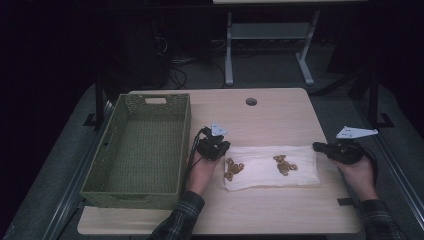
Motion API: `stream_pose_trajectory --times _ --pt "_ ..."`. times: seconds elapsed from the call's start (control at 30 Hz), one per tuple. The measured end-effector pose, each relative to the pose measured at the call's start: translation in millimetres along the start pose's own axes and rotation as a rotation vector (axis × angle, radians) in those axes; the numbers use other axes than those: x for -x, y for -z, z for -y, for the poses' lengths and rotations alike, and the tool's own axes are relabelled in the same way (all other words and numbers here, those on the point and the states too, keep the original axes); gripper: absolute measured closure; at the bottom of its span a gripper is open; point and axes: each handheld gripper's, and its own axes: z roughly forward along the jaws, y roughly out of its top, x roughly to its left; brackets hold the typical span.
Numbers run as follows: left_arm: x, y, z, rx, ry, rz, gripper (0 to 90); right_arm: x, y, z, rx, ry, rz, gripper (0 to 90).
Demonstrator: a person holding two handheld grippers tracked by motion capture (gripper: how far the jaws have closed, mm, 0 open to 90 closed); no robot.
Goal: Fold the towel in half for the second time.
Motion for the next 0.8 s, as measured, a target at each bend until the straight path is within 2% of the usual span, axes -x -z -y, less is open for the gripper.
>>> stream_pose_trajectory --times 0.27,0.47,0.8 --pt "10.0 11.8 4.9 0.012 -0.007 0.012 87.0 -8.3 13.1 5.4 0.001 0.002 0.0 85.5" --pt "18.1 20.7 12.9 -0.003 -0.033 0.014 87.0 -17.0 21.6 11.1 -0.003 0.005 -0.014 85.6" --pt "29.4 30.3 22.6 -0.013 -0.041 0.016 87.0 -31.8 29.8 21.8 -0.032 0.033 -0.023 85.5"
